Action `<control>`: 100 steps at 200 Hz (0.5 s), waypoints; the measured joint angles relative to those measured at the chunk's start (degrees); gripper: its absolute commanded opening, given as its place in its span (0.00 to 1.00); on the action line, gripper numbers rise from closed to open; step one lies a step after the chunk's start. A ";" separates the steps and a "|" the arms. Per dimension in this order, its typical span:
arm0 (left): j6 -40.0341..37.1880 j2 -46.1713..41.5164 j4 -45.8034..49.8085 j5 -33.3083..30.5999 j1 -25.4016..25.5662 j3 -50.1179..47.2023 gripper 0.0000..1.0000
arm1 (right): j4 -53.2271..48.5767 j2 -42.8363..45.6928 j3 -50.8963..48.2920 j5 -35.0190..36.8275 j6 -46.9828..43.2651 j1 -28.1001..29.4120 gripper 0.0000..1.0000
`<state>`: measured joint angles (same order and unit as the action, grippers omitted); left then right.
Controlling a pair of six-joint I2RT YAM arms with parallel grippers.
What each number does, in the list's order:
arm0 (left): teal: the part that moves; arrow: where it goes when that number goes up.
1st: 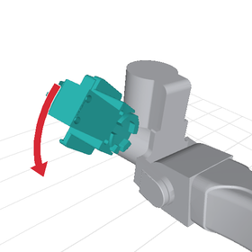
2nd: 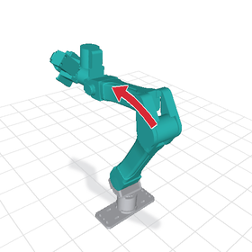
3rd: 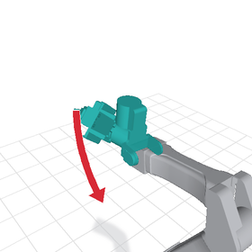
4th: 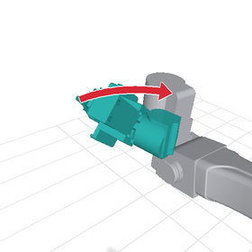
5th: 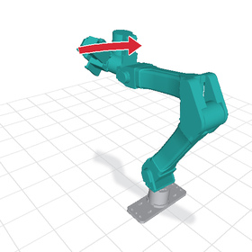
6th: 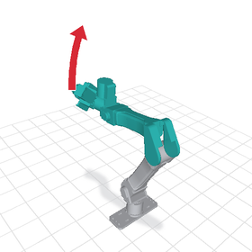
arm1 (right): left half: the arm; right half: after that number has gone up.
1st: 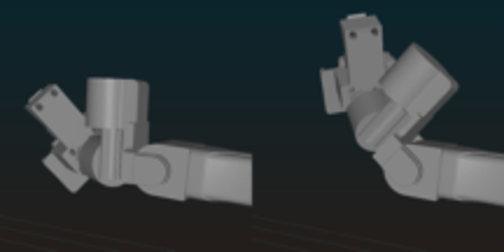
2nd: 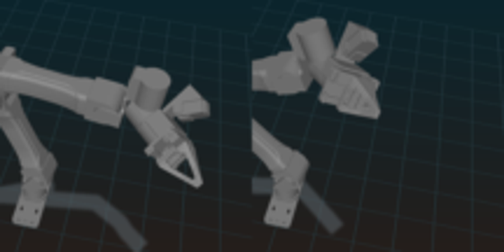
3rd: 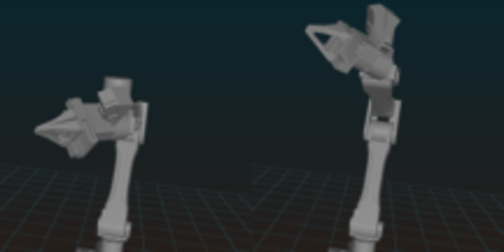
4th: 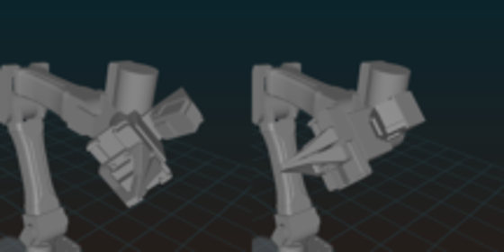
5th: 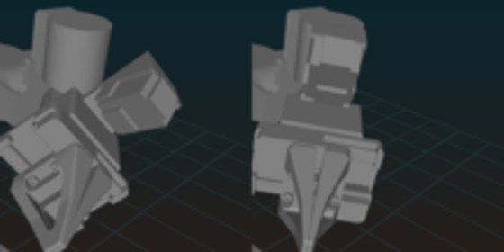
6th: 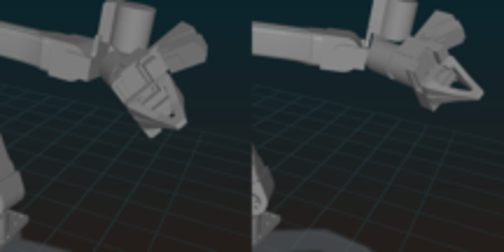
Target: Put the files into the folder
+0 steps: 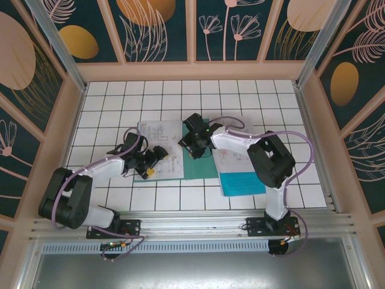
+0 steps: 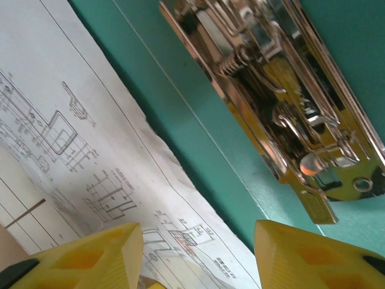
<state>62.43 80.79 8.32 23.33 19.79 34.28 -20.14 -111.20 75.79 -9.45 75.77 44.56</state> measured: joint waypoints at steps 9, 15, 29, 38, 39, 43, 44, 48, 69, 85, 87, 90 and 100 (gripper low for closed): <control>0.00 -0.07 -0.13 -0.02 0.00 -0.13 0.94 | -0.26 -0.20 0.44 0.37 0.00 0.00 0.53; 0.00 -0.17 -0.26 -0.02 0.00 -0.24 0.94 | -0.59 -0.31 0.59 0.52 0.00 0.00 0.53; 0.00 -0.35 -0.57 -0.04 0.00 -0.50 0.94 | -1.38 -0.44 0.61 0.68 0.00 0.00 0.53; 0.00 -0.52 -0.74 -0.09 0.00 -0.68 0.94 | -1.84 -0.50 0.61 0.76 0.00 0.00 0.53; 0.00 -0.55 -0.79 -0.11 0.00 -0.72 0.94 | -1.92 -0.50 0.61 0.81 0.00 0.00 0.53; -0.02 -0.61 -0.83 -0.15 0.00 -0.76 0.94 | -2.12 -0.52 0.61 0.85 0.00 0.00 0.53; 0.00 -0.61 -0.83 -0.15 0.00 -0.76 0.94 | -2.16 -0.52 0.61 0.87 0.00 0.00 0.53; -0.02 -0.63 -0.87 -0.17 0.00 -0.81 0.94 | -2.43 -0.52 0.61 0.90 0.00 0.00 0.53; 0.00 -0.66 -0.87 -0.20 0.00 -0.81 0.94 | -3.50 -0.52 0.61 1.09 0.00 0.00 0.53; 0.00 -0.66 -0.90 -0.20 0.00 -0.81 0.94 | -4.13 -0.55 0.61 1.18 0.00 0.00 0.53; -0.02 -0.66 -0.90 -0.20 0.00 -0.81 0.94 | -4.15 -0.57 0.61 1.18 0.00 0.00 0.53; 0.00 -0.66 -0.90 -0.20 0.00 -0.81 0.94 | -4.20 -0.61 0.59 1.27 0.00 0.00 0.53; 0.00 -0.66 -0.90 -0.20 0.00 -0.81 0.94 | -4.20 -0.81 0.59 1.49 0.00 -0.09 0.53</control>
<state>62.43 80.14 7.42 23.14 19.79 33.47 -24.34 -112.01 76.38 -7.97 75.77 44.47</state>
